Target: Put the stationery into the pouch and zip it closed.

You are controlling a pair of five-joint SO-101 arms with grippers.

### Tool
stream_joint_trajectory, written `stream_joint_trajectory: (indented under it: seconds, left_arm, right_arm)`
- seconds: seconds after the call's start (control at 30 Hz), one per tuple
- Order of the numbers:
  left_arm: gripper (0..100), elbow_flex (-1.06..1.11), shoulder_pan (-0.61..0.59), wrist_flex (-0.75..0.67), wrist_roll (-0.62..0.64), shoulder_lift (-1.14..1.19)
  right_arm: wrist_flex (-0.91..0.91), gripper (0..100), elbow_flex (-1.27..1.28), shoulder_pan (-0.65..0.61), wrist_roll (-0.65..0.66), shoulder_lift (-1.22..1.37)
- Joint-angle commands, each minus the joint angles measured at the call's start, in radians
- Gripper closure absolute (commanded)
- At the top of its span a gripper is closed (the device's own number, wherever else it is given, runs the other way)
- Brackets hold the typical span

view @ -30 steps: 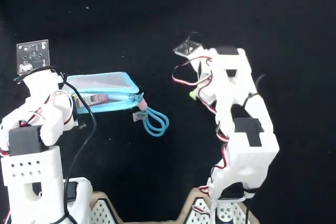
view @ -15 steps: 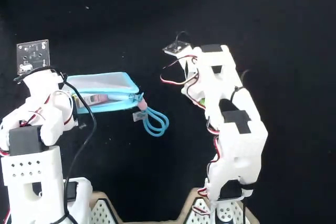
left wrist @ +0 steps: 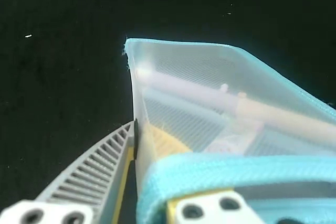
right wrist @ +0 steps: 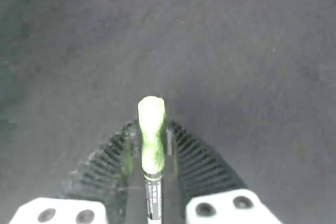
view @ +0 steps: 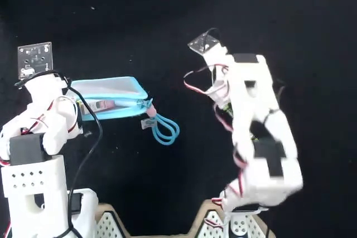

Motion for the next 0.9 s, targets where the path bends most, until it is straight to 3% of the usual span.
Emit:
stream_joint_trajectory:
  seconds: [0.0, 0.33, 0.47, 0.67, 0.87]
  left_arm:
    - [97, -0.012, 0.001, -0.015, -0.002, -0.006]
    - [97, -0.012, 0.002, -0.015, -0.002, -0.005]
    - [97, -0.012, 0.002, -0.015, -0.002, -0.005]
    - [97, -0.012, 0.002, -0.015, -0.002, -0.003]
    - [97, -0.012, 0.002, -0.015, -0.002, -0.003]
  right_arm:
    - [-0.015, 98.8, 0.108, -0.061, -0.06, -0.355]
    - [-0.017, 98.7, 0.269, -0.295, -0.431, -1.145]
    - [-0.038, 98.5, 0.277, -0.427, -0.522, -1.388]
    - [-0.229, 98.6, 0.292, -0.615, -0.597, -1.632]
    - [-0.514, 98.6, 0.41, -0.726, -0.612, -1.704]
